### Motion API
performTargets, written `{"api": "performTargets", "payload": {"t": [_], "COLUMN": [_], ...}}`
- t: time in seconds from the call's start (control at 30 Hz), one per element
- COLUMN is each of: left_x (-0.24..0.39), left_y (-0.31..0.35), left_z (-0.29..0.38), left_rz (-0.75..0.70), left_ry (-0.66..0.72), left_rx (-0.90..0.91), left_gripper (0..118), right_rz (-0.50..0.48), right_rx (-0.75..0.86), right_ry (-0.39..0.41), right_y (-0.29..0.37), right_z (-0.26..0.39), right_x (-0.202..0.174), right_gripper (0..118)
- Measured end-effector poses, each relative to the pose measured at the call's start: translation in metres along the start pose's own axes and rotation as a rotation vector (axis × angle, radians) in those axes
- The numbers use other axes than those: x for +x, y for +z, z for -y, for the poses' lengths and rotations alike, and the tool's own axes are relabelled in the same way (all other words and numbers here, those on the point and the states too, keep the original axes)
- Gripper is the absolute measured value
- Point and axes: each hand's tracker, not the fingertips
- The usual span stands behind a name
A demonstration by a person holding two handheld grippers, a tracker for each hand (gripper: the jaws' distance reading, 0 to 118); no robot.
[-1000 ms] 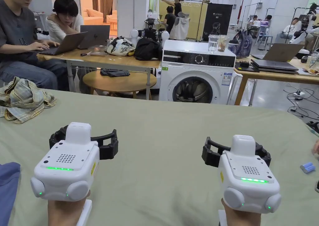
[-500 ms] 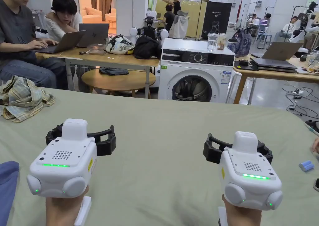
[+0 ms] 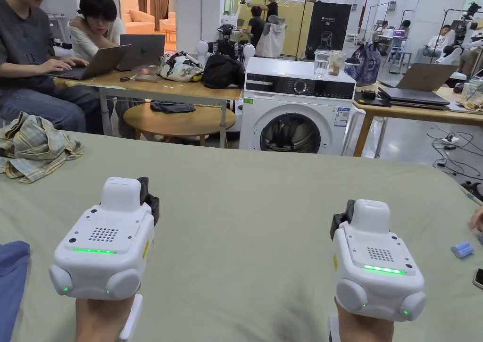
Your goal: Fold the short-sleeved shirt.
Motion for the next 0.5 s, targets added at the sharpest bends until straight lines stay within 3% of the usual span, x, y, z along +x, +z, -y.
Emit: {"api": "performTargets", "payload": {"t": [0.27, 0.5], "left_x": [-0.013, -0.077], "left_y": [-0.004, 0.021], "left_z": [-0.010, -0.026], "left_rz": [-0.028, -0.099], "left_ry": [-0.016, -0.020], "left_rx": [-0.104, -0.202], "left_gripper": [0, 0], "right_rz": [-0.041, -0.195], "right_rx": [-0.017, -0.036], "right_ry": [-0.013, 0.019], "right_y": [0.004, 0.004], "right_z": [-0.010, -0.021], "right_x": [-0.013, -0.085], "right_gripper": [0, 0]}}
